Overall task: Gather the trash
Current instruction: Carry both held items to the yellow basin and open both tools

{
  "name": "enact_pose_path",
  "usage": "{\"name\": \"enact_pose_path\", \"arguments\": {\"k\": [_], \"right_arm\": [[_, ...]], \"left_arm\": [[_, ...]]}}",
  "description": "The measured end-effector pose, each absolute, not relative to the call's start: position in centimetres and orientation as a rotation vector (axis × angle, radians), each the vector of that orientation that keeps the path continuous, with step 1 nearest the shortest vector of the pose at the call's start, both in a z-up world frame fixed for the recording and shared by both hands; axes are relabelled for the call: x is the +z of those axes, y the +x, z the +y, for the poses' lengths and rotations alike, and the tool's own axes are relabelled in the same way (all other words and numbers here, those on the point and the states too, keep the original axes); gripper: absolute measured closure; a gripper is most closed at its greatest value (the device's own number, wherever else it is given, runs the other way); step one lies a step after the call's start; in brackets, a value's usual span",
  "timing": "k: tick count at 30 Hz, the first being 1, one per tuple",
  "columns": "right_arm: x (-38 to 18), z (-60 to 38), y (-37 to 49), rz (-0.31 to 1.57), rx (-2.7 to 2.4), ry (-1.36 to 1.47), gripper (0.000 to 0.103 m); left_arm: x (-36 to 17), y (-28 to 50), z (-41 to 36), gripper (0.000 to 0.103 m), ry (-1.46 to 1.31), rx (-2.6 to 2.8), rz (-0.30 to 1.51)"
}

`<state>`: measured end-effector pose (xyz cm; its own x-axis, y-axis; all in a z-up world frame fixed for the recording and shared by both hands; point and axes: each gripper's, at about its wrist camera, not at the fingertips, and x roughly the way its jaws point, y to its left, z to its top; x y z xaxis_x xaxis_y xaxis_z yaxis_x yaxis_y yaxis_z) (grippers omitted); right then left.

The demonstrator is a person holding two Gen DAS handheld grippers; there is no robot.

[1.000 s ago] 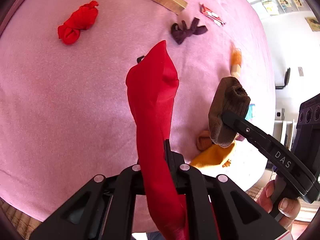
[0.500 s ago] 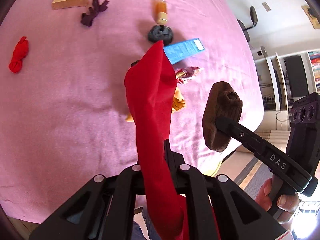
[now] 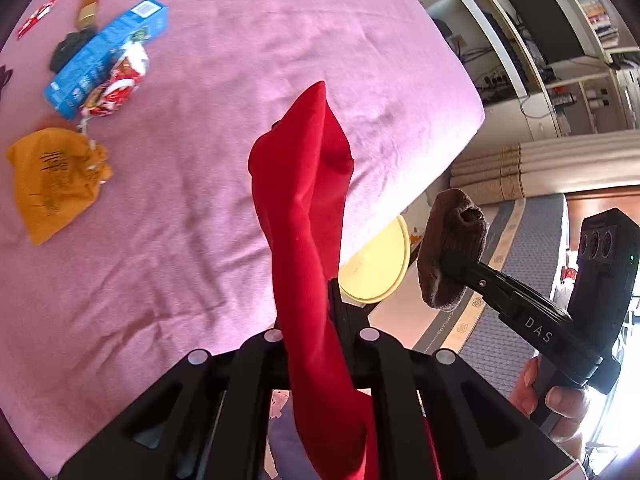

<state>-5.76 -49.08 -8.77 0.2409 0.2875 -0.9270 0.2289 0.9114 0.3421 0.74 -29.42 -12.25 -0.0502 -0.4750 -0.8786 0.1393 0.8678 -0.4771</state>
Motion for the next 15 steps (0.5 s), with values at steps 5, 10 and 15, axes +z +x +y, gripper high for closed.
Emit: {"name": "enact_pose_path", "arguments": {"k": [5, 10, 15], "right_arm": [[-10.3, -56.7, -9.4, 1.351, -0.075, 0.53, 0.094], [-12.4, -62.5, -11.7, 1.372, -0.145, 0.571, 0.094], [-14.2, -66.9, -13.1, 1.386, -0.173, 0.59, 0.094]], "left_arm": [[-13.2, -0.3, -38.4, 0.096, -0.168, -0.615, 1.585], [-14.8, -1.5, -45.9, 0.096, -0.056, -0.701, 1.615], [-16.6, -2.1, -51.4, 0.096, 0.041, -0.746, 1.636]]}}
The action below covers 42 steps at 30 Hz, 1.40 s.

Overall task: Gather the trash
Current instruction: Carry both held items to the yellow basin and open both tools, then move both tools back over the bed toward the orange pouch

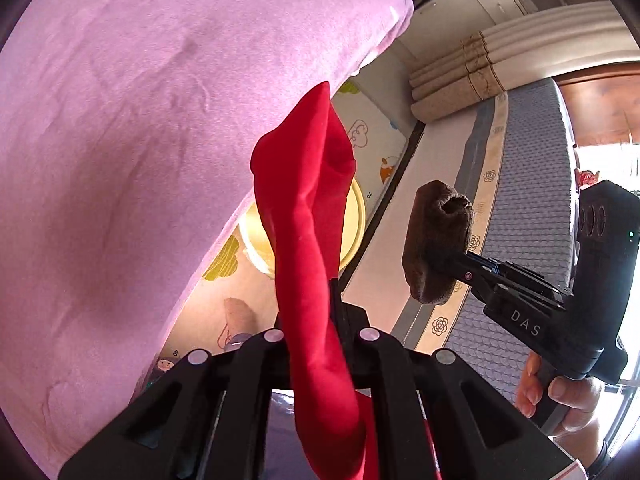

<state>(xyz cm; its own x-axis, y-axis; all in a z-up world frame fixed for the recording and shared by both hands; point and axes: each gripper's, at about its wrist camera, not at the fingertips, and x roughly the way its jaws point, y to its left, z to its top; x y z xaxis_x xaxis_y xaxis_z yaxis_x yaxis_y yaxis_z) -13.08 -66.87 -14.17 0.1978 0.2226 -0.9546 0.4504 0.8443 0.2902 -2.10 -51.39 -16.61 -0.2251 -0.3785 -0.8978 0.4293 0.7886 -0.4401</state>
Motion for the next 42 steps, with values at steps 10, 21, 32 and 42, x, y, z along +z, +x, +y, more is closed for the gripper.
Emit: {"name": "enact_pose_path", "arguments": {"k": [10, 21, 32, 42], "right_arm": [[-15.6, -71.8, -14.4, 1.373, -0.245, 0.629, 0.067], [-15.7, -73.3, -14.2, 1.369, -0.24, 0.677, 0.067], [-12.3, -67.5, -9.6, 1.365, -0.092, 0.564, 0.067], [-10.0, -55.1, -4.3, 1.387, 0.129, 0.409, 0.067]], "left_arm": [[-18.3, -1.9, -58.6, 0.043, 0.139, -0.79, 1.61], [-18.3, -0.6, -59.2, 0.035, 0.118, -0.736, 1.63], [-15.5, 0.7, -51.8, 0.035, -0.012, -0.636, 1.595], [-13.0, 1.7, -38.5, 0.035, -0.174, -0.459, 1.53]]}}
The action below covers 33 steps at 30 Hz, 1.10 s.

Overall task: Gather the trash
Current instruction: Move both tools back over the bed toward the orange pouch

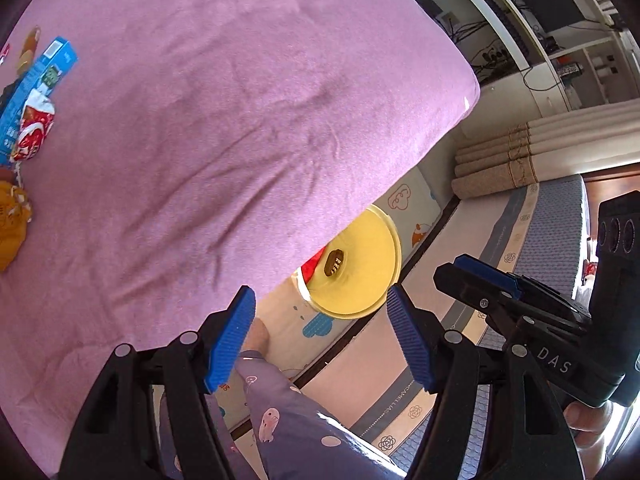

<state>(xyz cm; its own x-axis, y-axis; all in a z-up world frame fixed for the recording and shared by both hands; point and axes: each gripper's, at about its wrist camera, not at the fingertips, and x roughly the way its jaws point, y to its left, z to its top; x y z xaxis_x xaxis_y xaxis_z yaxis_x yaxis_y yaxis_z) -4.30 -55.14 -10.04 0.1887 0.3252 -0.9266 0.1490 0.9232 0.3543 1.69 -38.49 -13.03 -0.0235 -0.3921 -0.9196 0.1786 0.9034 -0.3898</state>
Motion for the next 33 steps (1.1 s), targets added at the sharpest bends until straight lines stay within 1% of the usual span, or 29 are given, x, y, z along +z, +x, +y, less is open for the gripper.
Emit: {"name": "enact_pose_path", "arguments": {"k": [8, 17, 23, 29, 33], "right_arm": [[-9.0, -42.9, -1.7, 1.407, 0.276, 0.289, 0.067], [-8.4, -31.9, 0.6, 1.395, 0.338, 0.251, 0.067], [-8.8, -26.7, 2.3, 1.389, 0.364, 0.231, 0.067], [-9.6, -24.2, 3.8, 1.408, 0.382, 0.234, 0.067], [-10.7, -23.3, 5.0, 1.435, 0.404, 0.2, 0.066]], "left_arm": [[-12.6, 0.8, -26.2, 0.034, -0.269, -0.301, 1.505], [-12.9, 1.3, -14.1, 0.033, -0.324, -0.205, 1.49], [-13.5, 2.8, -8.6, 0.03, -0.325, -0.142, 1.47], [-16.4, 4.7, -5.0, 0.029, -0.379, -0.07, 1.503], [-18.3, 6.2, -4.4, 0.029, -0.398, -0.041, 1.521]]}}
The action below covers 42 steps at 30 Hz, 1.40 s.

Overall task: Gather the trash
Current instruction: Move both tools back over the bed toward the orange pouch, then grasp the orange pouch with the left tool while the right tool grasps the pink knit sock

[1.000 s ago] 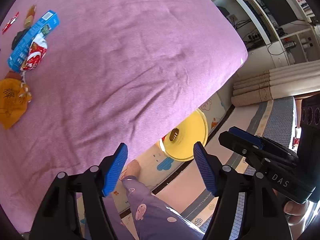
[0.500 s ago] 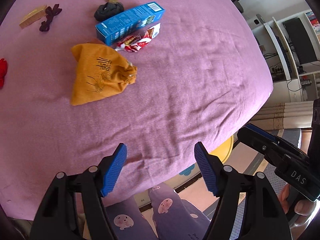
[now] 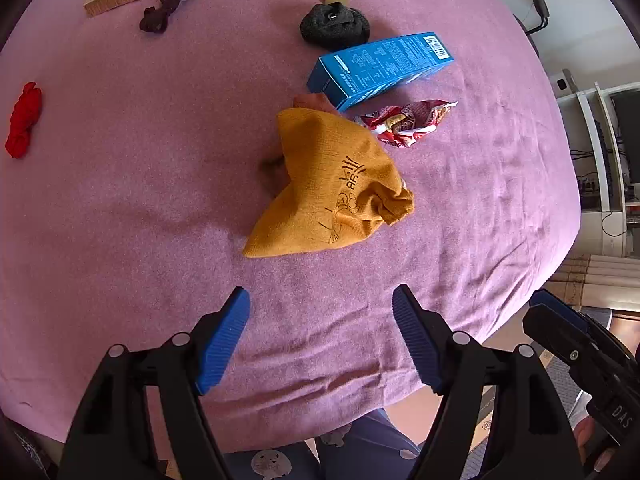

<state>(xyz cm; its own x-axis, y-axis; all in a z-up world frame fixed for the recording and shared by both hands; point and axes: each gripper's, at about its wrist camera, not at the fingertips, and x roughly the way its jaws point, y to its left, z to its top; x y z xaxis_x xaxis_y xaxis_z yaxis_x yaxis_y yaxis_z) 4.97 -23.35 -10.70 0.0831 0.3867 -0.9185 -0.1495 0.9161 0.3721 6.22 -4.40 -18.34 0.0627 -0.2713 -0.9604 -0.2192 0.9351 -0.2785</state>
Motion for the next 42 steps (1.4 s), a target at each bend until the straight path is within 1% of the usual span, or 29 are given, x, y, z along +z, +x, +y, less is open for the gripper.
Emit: {"name": "enact_pose_path", "arguments": {"k": [10, 13, 15, 16, 17, 19, 20, 21, 23, 32, 42], "right_arm": [[-13.8, -23.0, 8.8, 1.495, 0.466, 0.144, 0.066], [-14.6, -22.8, 9.9, 1.515, 0.479, 0.139, 0.066], [-15.1, -22.6, 10.5, 1.527, 0.491, 0.143, 0.066], [-15.3, -22.4, 10.7, 1.532, 0.498, 0.14, 0.066], [-15.5, -22.2, 11.0, 1.539, 0.506, 0.135, 0.066], [-15.9, -21.7, 11.4, 1.551, 0.518, 0.126, 0.066], [-16.1, -21.4, 11.6, 1.558, 0.525, 0.126, 0.066], [-16.3, -21.2, 11.7, 1.564, 0.532, 0.127, 0.066], [-16.5, -20.5, 12.0, 1.575, 0.546, 0.123, 0.066], [-17.6, -16.1, 13.2, 1.597, 0.608, 0.077, 0.066], [-20.6, -11.4, 15.8, 1.597, 0.56, -0.001, 0.065]], "left_arm": [[-23.4, 9.2, -3.9, 0.03, -0.48, 0.066, 1.58], [-24.4, 9.4, -3.9, 0.034, -0.503, 0.107, 1.599], [-24.8, 9.4, -4.0, 0.045, -0.492, 0.141, 1.61], [-24.9, 9.4, -3.8, 0.049, -0.505, 0.146, 1.614], [-25.0, 9.3, -3.7, 0.056, -0.529, 0.147, 1.614], [-25.0, 9.2, -3.5, 0.064, -0.557, 0.147, 1.612], [-24.9, 9.0, -3.5, 0.071, -0.568, 0.141, 1.605], [-24.8, 8.9, -3.5, 0.075, -0.577, 0.134, 1.602], [-24.4, 8.4, -3.4, 0.079, -0.602, 0.12, 1.6], [-23.1, 4.3, -0.3, 0.079, -0.762, 0.105, 1.577], [-22.8, 1.6, 4.0, 0.079, -0.827, 0.129, 1.555]]}}
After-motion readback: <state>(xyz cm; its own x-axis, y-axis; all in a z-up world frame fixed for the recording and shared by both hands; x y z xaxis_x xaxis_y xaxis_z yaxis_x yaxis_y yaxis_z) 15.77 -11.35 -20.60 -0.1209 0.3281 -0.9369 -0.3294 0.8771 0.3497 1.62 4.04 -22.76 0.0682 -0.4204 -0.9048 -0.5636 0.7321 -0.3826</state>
